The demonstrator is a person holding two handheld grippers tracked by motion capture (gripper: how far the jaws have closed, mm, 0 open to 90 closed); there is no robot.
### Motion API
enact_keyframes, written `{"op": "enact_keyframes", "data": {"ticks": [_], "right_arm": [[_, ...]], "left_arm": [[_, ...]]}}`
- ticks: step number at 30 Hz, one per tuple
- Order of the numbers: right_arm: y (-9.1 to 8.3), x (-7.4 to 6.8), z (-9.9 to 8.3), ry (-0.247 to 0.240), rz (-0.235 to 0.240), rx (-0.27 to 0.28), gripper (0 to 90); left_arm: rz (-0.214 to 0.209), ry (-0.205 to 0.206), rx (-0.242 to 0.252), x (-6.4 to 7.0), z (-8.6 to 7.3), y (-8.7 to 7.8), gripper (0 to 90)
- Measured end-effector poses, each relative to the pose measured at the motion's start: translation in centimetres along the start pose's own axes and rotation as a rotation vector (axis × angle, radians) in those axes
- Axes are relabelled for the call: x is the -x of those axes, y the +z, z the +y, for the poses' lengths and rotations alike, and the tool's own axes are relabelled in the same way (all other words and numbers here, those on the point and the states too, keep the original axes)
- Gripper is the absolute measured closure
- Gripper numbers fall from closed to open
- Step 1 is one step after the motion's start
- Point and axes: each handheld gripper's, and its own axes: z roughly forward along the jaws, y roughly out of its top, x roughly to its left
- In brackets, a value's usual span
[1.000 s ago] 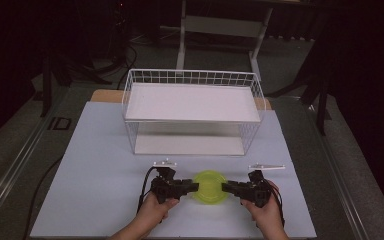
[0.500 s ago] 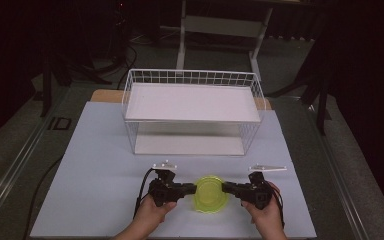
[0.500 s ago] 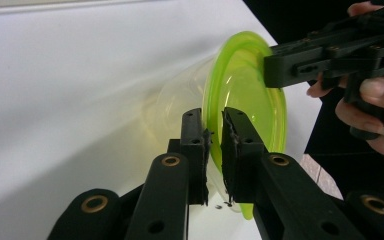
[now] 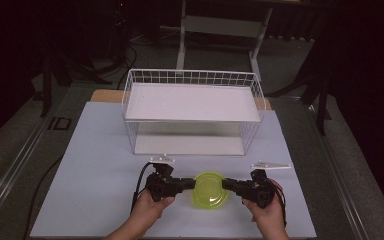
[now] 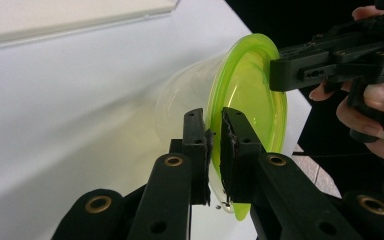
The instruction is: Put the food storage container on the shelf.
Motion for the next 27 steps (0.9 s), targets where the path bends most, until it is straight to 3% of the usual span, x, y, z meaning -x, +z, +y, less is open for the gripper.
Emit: {"op": "enact_keyframes", "data": {"ticks": [13, 22, 27], "right_arm": [[-1.3, -2.0, 3.7, -0.021, 0.024, 0.05, 81.0], [-1.4, -3.1, 6.7, -0.007, 0.027, 0.061, 81.1], [-2.0, -3.7, 8.9, -0.007, 0.031, 0.089, 81.1]], "left_arm": [[-0.012, 0.059, 0.063, 1.0, 3.8, -3.6, 83.6], [-0.002, 0.059, 0.064, 0.9, 6.6, -5.3, 83.6], [0.005, 0.066, 0.084, 1.4, 9.0, -6.7, 83.6]]}}
